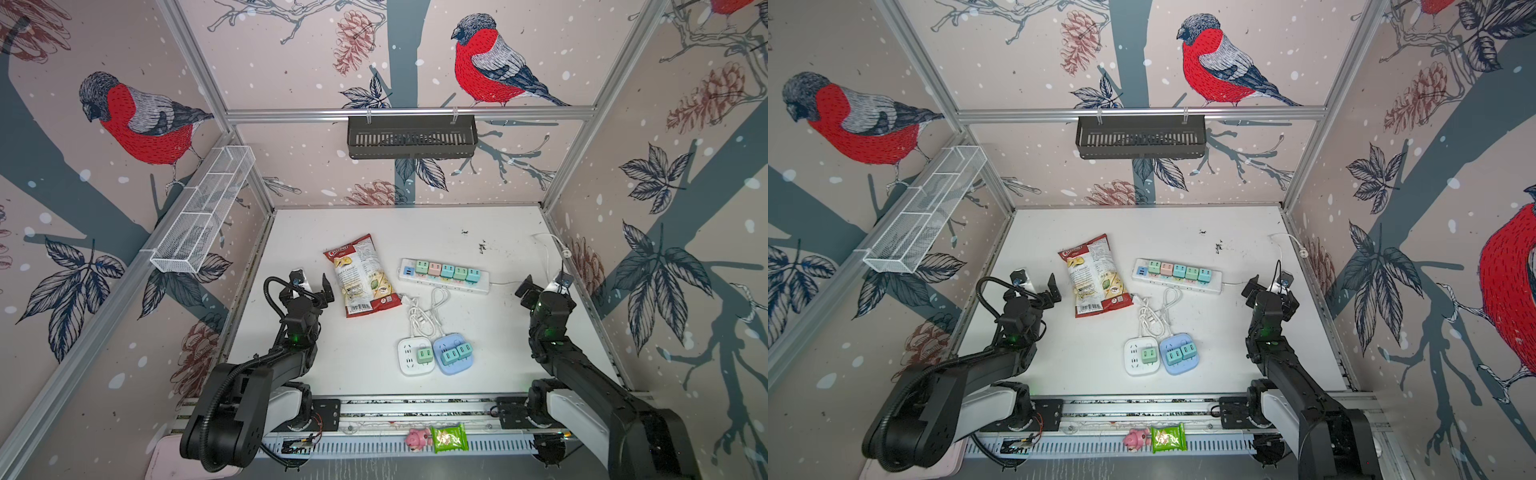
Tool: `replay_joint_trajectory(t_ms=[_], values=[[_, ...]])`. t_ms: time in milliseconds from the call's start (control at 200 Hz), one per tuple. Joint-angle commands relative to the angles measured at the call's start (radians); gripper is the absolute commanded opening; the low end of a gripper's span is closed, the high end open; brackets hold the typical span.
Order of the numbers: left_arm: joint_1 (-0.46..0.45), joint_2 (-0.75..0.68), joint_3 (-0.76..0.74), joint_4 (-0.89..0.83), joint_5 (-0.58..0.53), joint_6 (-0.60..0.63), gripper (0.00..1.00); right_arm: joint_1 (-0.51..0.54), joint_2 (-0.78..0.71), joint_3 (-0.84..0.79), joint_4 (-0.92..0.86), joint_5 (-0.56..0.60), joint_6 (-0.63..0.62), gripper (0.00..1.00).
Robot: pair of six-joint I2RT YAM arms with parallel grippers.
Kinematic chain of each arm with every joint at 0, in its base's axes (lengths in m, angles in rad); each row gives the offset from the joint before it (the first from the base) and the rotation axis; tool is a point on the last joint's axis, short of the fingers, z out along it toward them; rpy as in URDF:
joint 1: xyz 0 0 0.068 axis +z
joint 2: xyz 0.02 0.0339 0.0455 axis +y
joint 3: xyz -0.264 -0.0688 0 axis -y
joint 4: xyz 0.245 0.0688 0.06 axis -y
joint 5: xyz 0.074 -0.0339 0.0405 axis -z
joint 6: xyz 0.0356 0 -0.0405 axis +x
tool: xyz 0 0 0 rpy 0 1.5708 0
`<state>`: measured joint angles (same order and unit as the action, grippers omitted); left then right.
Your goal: Insert the plug
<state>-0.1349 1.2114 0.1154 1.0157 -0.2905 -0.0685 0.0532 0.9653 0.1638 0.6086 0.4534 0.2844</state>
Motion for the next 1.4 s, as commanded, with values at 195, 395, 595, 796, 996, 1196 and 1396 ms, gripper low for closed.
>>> replay_joint_trajectory(t_ms=[195, 395, 595, 796, 996, 1196, 1396], values=[[0.035, 0.271, 0.098, 0.220, 0.117, 0.123, 0.98, 0.033, 0.245, -0.031, 0.474, 0.063, -0.104, 1.00], [0.082, 0.288, 0.144, 0.143, 0.164, 0.072, 0.98, 0.031, 0.451, -0.006, 0.669, -0.060, -0.185, 1.00], [0.103, 0.293, 0.165, 0.110, 0.194, 0.058, 0.98, 0.015, 0.536, 0.059, 0.615, -0.103, -0.180, 1.00], [0.104, 0.292, 0.164, 0.110, 0.193, 0.058, 0.98, 0.002, 0.535, 0.057, 0.617, -0.117, -0.173, 1.00], [0.104, 0.290, 0.165, 0.108, 0.194, 0.056, 0.98, 0.002, 0.536, 0.056, 0.619, -0.116, -0.175, 1.00], [0.104, 0.292, 0.165, 0.108, 0.194, 0.057, 0.98, 0.002, 0.537, 0.057, 0.619, -0.116, -0.175, 1.00], [0.103, 0.290, 0.169, 0.103, 0.194, 0.056, 0.98, 0.003, 0.538, 0.058, 0.618, -0.114, -0.175, 1.00]])
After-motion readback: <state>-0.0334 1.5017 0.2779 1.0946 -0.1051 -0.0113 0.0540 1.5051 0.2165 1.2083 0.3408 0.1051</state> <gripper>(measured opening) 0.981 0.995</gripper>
